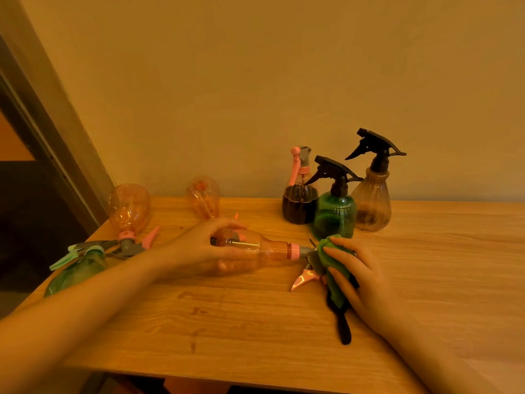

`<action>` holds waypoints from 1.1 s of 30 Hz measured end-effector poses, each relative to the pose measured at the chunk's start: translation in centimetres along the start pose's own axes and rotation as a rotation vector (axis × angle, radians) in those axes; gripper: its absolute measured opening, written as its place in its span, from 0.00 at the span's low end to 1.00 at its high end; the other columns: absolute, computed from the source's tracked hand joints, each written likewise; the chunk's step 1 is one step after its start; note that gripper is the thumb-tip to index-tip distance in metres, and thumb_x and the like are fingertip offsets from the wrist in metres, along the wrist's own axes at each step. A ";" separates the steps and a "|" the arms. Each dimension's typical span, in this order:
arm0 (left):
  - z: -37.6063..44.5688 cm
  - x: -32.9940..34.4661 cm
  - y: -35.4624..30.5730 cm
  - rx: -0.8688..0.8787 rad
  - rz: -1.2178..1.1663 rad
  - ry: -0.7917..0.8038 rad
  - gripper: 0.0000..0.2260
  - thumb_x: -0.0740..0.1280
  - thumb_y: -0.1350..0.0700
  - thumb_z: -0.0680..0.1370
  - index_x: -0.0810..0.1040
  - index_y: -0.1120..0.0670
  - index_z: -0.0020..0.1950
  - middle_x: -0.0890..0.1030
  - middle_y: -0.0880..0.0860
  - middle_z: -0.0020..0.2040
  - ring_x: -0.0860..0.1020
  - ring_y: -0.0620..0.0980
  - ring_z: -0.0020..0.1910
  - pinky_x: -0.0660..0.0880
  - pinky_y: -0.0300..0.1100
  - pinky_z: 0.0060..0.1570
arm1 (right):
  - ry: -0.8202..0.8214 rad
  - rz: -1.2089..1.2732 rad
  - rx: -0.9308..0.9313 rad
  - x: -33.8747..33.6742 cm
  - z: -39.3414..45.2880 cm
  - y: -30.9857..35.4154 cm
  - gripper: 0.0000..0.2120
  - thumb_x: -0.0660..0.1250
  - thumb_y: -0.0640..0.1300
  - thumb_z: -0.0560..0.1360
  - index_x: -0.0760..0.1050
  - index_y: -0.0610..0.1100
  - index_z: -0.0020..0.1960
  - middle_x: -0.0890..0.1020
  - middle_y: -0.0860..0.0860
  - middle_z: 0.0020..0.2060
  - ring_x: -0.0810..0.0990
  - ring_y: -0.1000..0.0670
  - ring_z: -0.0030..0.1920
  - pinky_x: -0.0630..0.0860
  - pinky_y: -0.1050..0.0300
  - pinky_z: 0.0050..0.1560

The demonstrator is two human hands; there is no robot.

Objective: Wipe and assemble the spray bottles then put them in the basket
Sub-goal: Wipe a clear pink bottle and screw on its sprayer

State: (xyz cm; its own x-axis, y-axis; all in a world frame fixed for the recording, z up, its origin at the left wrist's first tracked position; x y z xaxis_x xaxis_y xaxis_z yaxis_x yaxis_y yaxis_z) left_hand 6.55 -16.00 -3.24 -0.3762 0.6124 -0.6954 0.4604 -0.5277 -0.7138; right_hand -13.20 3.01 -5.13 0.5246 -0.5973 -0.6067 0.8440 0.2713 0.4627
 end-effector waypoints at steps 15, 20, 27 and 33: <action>0.8 0.3 0.5 -0.017 -0.001 0.048 0.20 0.71 0.44 0.70 0.69 0.34 0.59 0.70 0.41 0.62 0.70 0.42 0.61 0.71 0.33 0.50 | 0.217 -0.132 -0.025 4.7 3.0 0.3 0.21 0.57 0.52 0.78 0.68 0.51 0.71 0.63 0.55 0.73 0.56 0.56 0.75 0.52 0.64 0.72; 0.8 0.3 0.5 0.002 -0.010 0.033 0.19 0.71 0.48 0.72 0.70 0.33 0.59 0.70 0.43 0.64 0.72 0.42 0.59 0.75 0.33 0.48 | 0.291 -0.090 0.007 4.2 2.4 -0.5 0.23 0.54 0.55 0.78 0.65 0.52 0.72 0.61 0.58 0.73 0.55 0.58 0.75 0.52 0.69 0.71; 1.1 0.2 0.3 -0.012 0.045 0.048 0.20 0.71 0.47 0.73 0.69 0.36 0.61 0.69 0.45 0.65 0.69 0.45 0.62 0.70 0.33 0.51 | 0.311 -0.064 0.043 2.2 0.1 -1.9 0.23 0.52 0.59 0.78 0.66 0.55 0.71 0.64 0.58 0.71 0.66 0.58 0.69 0.68 0.58 0.68; 1.2 0.1 0.2 -0.023 0.080 0.077 0.21 0.71 0.48 0.73 0.69 0.40 0.64 0.71 0.46 0.64 0.71 0.47 0.62 0.73 0.40 0.56 | 0.241 -0.170 -0.093 2.0 -0.3 0.7 0.20 0.55 0.54 0.81 0.70 0.50 0.70 0.66 0.51 0.72 0.66 0.52 0.71 0.70 0.53 0.67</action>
State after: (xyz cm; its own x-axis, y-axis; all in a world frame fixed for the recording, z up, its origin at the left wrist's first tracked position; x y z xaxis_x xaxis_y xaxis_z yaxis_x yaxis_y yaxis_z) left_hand 5.63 -16.74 -3.50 -0.2750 0.6128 -0.7409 0.5050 -0.5637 -0.6536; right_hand -11.49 2.22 -6.20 0.3773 -0.4470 -0.8111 0.9226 0.2577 0.2871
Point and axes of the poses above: each hand's wrist, its own z-axis towards the middle knuckle, its own x-axis out of the palm, y = z × x, the point moved 8 cm from there along z, towards the middle knuckle
